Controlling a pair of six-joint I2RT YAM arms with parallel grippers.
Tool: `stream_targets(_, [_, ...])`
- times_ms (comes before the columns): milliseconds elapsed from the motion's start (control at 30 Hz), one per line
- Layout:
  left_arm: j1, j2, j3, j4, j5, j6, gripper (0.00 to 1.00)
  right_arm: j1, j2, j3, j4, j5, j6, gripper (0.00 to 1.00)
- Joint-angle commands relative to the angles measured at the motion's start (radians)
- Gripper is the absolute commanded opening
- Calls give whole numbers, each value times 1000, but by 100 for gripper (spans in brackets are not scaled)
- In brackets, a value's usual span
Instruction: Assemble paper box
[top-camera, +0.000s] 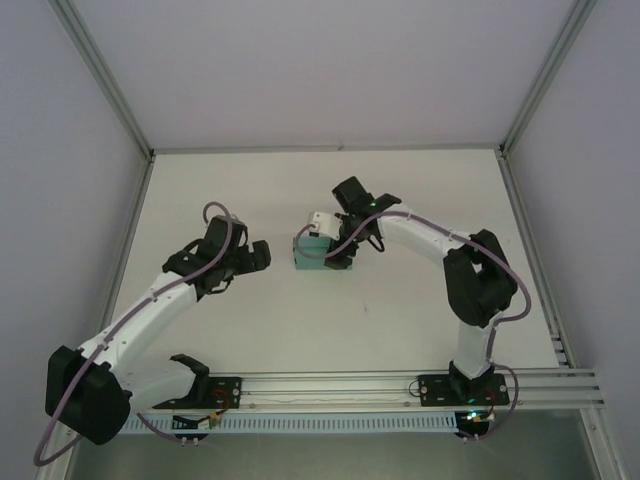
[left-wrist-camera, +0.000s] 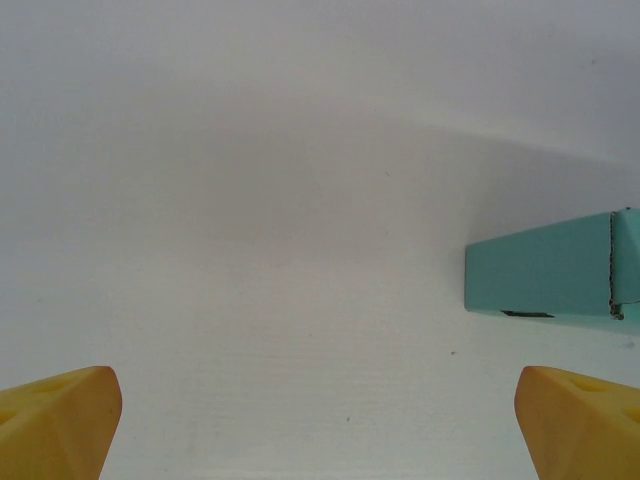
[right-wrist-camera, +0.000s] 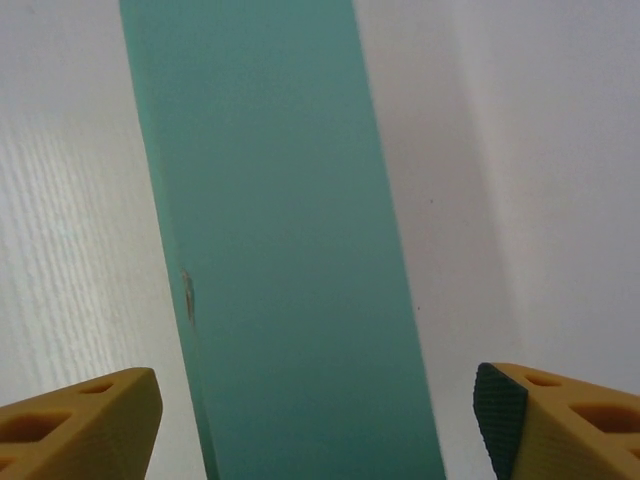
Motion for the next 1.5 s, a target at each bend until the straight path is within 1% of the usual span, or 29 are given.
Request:
stream_targets(0, [7, -36, -14, -40, -49, -10, 100, 28, 22, 13, 9, 121, -9, 76])
stream_targets(100, [9, -53, -26, -35, -51, -11, 100, 45, 17, 6, 50, 195, 34, 66])
stream_targets(167, [9, -59, -34, -32, -54, -15, 100, 56, 13, -4, 90, 262, 66, 63])
stream_targets(267, [9, -63, -43, -28, -57, -20, 100, 76, 19, -21, 152, 409, 118, 61])
stream_targets(333, [9, -66, -47, -32, -62, -19, 100, 93, 30, -30, 184, 532, 153, 59])
stream_targets(400, [9, -68, -54, -32, -68, -20, 100, 105, 46, -38, 214, 646, 187, 54])
stream_targets(467, [9, -68, -56, -30, -67, -21, 100, 122, 72, -30, 220, 772, 231, 54])
stream_targets(533, [9, -68, -59, -23, -60, -22, 100, 139, 96, -19, 213, 868, 257, 54])
stream_targets(567, [8, -67, -59, -19, -55, -23, 100, 152, 109, -10, 197, 909, 275, 55])
stream_targets(633, [10, -62, -60, -11, -46, -27, 100, 175, 126, 4, 157, 933, 317, 59])
stream_targets(767, [9, -47, -54, -4, -45, -36, 100, 222, 129, 12, 52, 870, 409, 72])
stream_targets(867, [9, -35, -44, -5, -36, -42, 100, 247, 112, 10, -30, 742, 475, 86])
stream_targets(933, [10, -29, -40, -2, -28, -46, 100, 254, 82, -8, -45, 640, 507, 97])
stream_targets(967, [10, -24, -37, -3, -26, -47, 100, 252, 54, -25, -30, 583, 520, 100])
stream_targets(1033, [10, -17, -32, -5, -24, -51, 100, 253, -3, -65, 12, 494, 520, 100])
stream_targets(1100, [11, -9, -26, -4, -10, -57, 100, 248, -63, -96, 58, 433, 520, 100])
stream_targets(1200, [12, 2, -28, 28, 45, -73, 100, 195, -116, -98, 81, 352, 557, 100])
stream_targets(1300, [13, 30, -36, 109, 158, -105, 100, 75, -128, -77, 91, 256, 642, 100])
stream_targets(1367, [12, 68, -38, 186, 248, -136, 100, -24, -104, -42, 89, 165, 698, 100])
stream_targets(1467, [8, 150, -32, 326, 374, -186, 100, -148, -20, 52, 51, 25, 773, 95])
